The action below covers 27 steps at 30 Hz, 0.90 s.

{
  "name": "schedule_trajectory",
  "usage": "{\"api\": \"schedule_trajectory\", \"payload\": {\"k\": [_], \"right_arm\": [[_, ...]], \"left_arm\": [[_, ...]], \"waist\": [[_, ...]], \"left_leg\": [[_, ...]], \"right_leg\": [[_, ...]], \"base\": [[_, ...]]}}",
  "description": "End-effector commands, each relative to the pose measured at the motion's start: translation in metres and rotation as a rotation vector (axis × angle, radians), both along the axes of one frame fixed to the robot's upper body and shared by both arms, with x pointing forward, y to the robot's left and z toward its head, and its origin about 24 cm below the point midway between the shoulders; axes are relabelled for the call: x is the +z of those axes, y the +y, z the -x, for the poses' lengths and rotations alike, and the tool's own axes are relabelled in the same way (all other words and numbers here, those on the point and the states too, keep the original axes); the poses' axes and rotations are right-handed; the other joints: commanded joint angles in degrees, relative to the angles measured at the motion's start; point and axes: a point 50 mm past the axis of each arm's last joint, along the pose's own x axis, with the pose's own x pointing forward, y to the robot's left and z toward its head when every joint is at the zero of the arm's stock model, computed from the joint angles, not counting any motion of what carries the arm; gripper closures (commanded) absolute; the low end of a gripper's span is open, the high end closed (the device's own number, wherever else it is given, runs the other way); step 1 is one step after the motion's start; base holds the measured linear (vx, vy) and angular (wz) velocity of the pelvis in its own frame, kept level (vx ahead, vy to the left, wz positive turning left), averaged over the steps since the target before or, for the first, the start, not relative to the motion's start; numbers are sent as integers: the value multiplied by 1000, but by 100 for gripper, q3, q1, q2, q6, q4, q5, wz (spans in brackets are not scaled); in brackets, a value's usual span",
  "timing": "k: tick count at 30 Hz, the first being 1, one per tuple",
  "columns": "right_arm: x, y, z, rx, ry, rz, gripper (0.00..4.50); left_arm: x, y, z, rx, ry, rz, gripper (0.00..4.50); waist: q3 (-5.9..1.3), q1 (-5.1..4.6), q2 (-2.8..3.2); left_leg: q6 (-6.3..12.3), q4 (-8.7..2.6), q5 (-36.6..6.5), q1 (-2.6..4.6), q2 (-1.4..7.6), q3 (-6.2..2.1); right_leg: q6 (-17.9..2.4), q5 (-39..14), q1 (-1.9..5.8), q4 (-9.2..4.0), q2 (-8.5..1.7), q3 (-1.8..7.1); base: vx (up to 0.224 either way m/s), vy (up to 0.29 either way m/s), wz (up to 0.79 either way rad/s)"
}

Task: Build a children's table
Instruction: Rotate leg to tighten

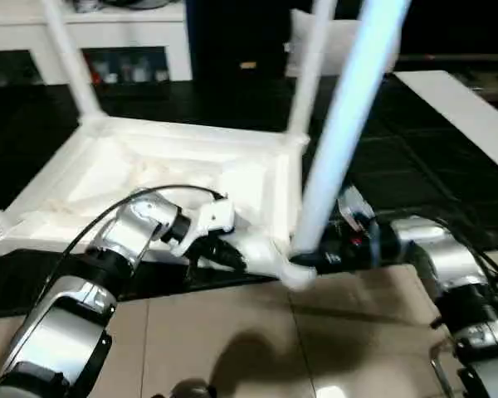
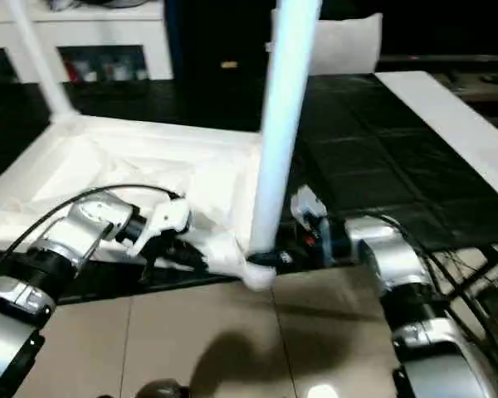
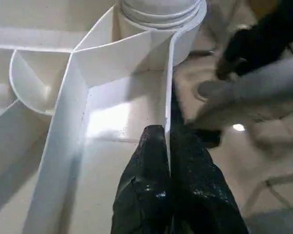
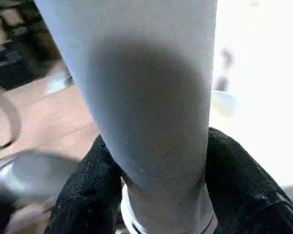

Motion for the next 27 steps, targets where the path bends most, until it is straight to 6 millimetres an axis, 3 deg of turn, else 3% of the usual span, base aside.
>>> {"api": "schedule_trajectory", "payload": {"k": [1,4,7,8,10,12,14,16,17,21,24,27], "right_arm": [[-4,5,-15,-207,22,28,246],[-7,17,-22,-330,39,18,246],[-9,27,-29,-428,63,-3,247],[-11,33,-33,-499,73,-6,247],[-18,47,-42,-671,67,24,247],[-18,50,-44,-711,35,24,247],[-18,52,-44,-716,5,27,192],[-18,53,-44,-718,-4,13,177],[-17,53,-44,-718,-1,-10,170],[-8,33,-40,-645,-43,-109,118],[-6,19,-37,-605,-74,-110,90],[-1,1,-29,-503,-102,-90,73]], "left_arm": [[10,-23,-5,46,-20,87,450],[12,-36,-8,144,-11,125,450],[10,-47,-9,197,-13,134,450],[7,-54,-10,237,-18,141,450],[3,-69,-16,363,-62,147,450],[3,-73,-20,406,-86,141,450],[3,-74,-22,431,-111,125,450],[4,-74,-22,435,-120,125,450],[4,-73,-22,440,-125,126,450],[4,-60,-23,420,-169,110,450],[3,-54,-23,400,-185,100,450],[1,-44,-19,322,-203,66,450]], "waist": [[-391,-52,-55],[-399,-175,-51],[-410,-244,-71],[-418,-266,-41],[-422,-332,-47],[-425,-340,-44],[-434,-337,-45],[-439,-330,-9],[-439,-319,-20],[-431,-264,-27],[-437,-243,-26],[-434,-185,-32]], "left_leg": [[166,-384,-1113,78,390,-248],[158,-382,-1081,86,398,-256],[236,-361,-963,50,359,-237],[251,-353,-887,51,358,-229],[232,-353,-804,45,338,-225],[220,-353,-849,66,344,-232],[287,-352,-838,51,358,-224],[359,-356,-809,45,373,-226],[386,-352,-839,49,371,-222],[471,-354,-885,50,376,-222],[471,-354,-879,54,391,-217],[546,-339,-829,33,383,-207]], "right_leg": [[-391,-2695,312,-626,-701,360],[-490,-2542,300,-621,-703,373],[-543,-2319,328,-601,-689,384],[-586,-2201,312,-585,-690,399],[-622,-2088,309,-585,-660,381],[-633,-2071,316,-597,-664,381],[-675,-1855,323,-570,-671,401],[-741,-1616,330,-549,-660,406],[-781,-1523,335,-537,-666,411],[-730,-1608,354,-557,-676,408],[-771,-1557,342,-533,-662,405],[-684,-1548,354,-527,-651,403]], "base": [[0,0,0],[0,0,0],[0,0,0],[0,0,0],[0,0,0],[0,0,0],[0,0,0],[0,0,0],[0,0,0],[0,0,0],[0,0,0],[0,0,0]]}}
